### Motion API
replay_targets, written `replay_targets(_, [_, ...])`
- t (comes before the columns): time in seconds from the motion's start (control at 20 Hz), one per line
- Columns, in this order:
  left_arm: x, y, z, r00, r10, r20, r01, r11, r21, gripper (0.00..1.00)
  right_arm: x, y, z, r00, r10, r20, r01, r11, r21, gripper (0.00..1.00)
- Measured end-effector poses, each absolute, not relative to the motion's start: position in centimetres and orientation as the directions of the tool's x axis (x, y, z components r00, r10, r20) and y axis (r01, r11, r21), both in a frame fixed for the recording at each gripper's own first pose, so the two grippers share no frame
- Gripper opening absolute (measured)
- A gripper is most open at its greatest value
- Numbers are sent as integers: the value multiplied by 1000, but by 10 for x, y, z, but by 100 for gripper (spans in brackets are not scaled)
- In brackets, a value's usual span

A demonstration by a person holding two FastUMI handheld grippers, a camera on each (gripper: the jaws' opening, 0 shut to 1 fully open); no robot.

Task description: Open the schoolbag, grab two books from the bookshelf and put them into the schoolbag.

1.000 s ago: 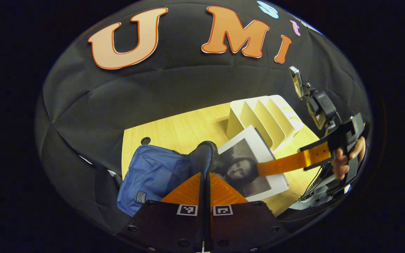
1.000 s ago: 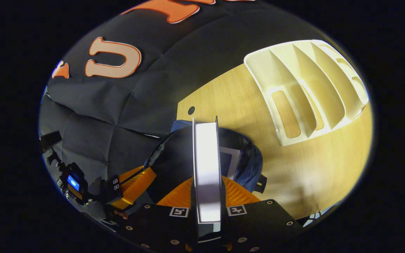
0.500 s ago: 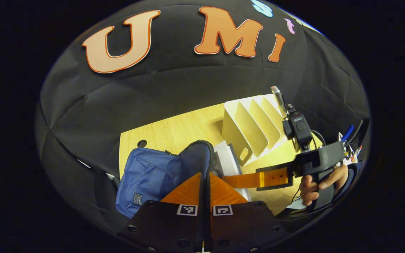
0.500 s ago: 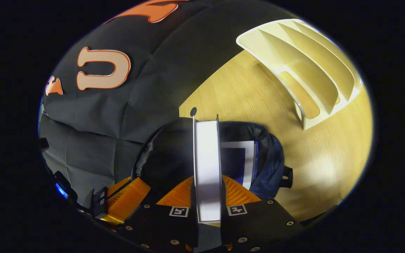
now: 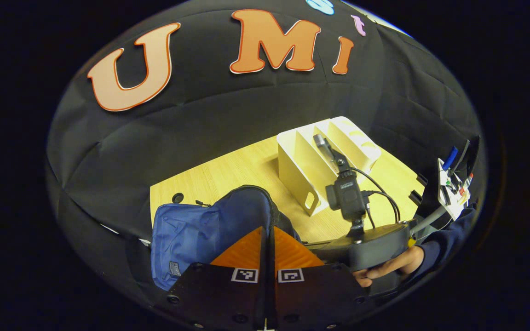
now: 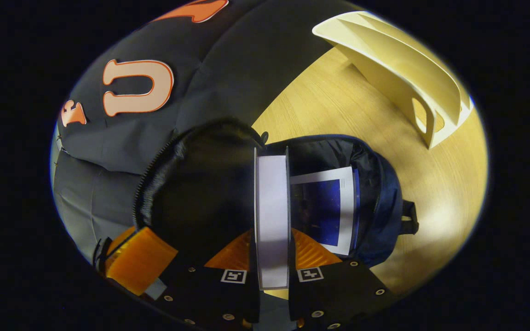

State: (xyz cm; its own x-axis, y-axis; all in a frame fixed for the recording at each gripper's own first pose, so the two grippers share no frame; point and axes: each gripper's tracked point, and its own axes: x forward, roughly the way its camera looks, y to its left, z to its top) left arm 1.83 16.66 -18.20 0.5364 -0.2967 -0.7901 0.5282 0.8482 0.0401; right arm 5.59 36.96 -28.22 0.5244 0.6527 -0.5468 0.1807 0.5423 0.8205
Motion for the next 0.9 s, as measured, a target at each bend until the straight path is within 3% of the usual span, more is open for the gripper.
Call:
replay_targets(0.15, [21, 172, -181, 542, -289, -789, 506, 862, 33, 1, 57, 376, -288, 525, 653, -546, 179, 543, 821, 25])
replay_targets(0.2, [24, 175, -180, 549, -286, -785, 495, 868, 30, 6, 58, 376, -288, 521, 651, -552, 183, 546, 817, 25])
replay_targets(0.3, [24, 178, -183, 548, -282, -788, 485, 874, 24, 2, 52, 367, -293, 484, 618, -620, 224, 598, 770, 29])
replay_targets(0.35, [23, 181, -185, 544, -278, -791, 479, 878, 21, 1, 54, 359, -294, 489, 586, -646, 216, 636, 741, 37])
replay_targets(0.5, [22, 185, -189, 545, -267, -795, 456, 890, 15, 1, 58, 330, -291, 516, 506, -691, 151, 741, 655, 46])
replay_targets(0.55, [22, 188, -191, 543, -259, -799, 450, 893, 16, 2, 62, 323, -285, 537, 492, -685, 136, 751, 646, 58])
replay_targets(0.75, [21, 187, -194, 545, -252, -799, 431, 902, 9, 2, 77, 286, -266, 605, 403, -686, 96, 819, 566, 75])
replay_targets(0.8, [21, 186, -195, 547, -252, -798, 425, 905, 6, 2, 79, 273, -258, 628, 378, -680, 82, 837, 541, 77])
replay_targets(0.85, [20, 187, -196, 547, -249, -799, 418, 908, 3, 1, 82, 260, -251, 651, 350, -673, 69, 856, 512, 65])
replay_targets(0.9, [19, 187, -198, 546, -245, -801, 412, 911, 1, 1, 86, 247, -243, 676, 320, -664, 57, 876, 479, 80])
